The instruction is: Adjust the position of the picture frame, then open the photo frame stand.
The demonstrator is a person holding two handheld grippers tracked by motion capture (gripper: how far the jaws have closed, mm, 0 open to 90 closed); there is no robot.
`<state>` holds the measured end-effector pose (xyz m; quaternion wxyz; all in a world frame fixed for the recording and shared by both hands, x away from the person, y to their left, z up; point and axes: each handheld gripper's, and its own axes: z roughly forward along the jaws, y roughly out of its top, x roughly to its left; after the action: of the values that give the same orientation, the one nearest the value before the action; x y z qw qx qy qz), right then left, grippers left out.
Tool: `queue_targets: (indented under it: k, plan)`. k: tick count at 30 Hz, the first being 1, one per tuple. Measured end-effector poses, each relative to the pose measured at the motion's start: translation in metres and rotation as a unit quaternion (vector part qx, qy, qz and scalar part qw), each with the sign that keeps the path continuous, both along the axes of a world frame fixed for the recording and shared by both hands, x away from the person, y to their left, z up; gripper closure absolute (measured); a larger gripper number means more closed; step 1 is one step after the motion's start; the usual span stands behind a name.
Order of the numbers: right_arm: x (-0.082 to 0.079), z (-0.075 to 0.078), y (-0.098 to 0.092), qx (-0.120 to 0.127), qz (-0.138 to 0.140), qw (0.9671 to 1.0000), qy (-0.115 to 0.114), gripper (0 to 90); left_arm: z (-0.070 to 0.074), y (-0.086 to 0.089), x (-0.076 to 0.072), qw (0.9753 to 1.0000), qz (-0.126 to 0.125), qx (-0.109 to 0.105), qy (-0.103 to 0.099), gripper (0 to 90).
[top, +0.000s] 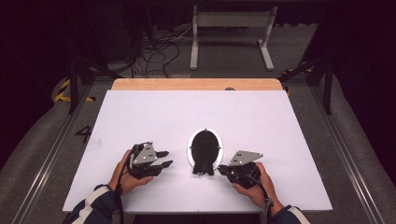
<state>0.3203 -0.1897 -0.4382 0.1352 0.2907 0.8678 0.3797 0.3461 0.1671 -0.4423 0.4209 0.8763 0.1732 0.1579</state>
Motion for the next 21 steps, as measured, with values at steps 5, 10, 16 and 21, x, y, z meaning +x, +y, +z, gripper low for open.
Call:
queue_targets:
  k: [5, 10, 16, 21]
  plan:
    - [-0.002, 0.001, -0.001, -0.002, 0.0, 1.0, -0.001, 79.0, -0.003, 0.015, -0.009, 0.9996, 0.018, 0.019, -0.009, 45.0]
    - [-0.004, -0.001, 0.002, -0.011, 0.006, 0.9999, 0.0, 76.2, -0.006, 0.037, -0.017, 0.9984, 0.056, 0.0, 0.004, 34.1]
    - [-0.01, -0.002, 0.004, -0.018, 0.014, 0.9997, 0.005, 73.2, -0.009, 0.05, -0.019, 0.9958, 0.091, -0.006, 0.011, 20.1]
    - [-0.007, -0.007, 0.008, -0.025, 0.017, 0.9995, 0.012, 70.6, -0.011, 0.051, -0.016, 0.9946, 0.1, -0.013, 0.022, 17.1]
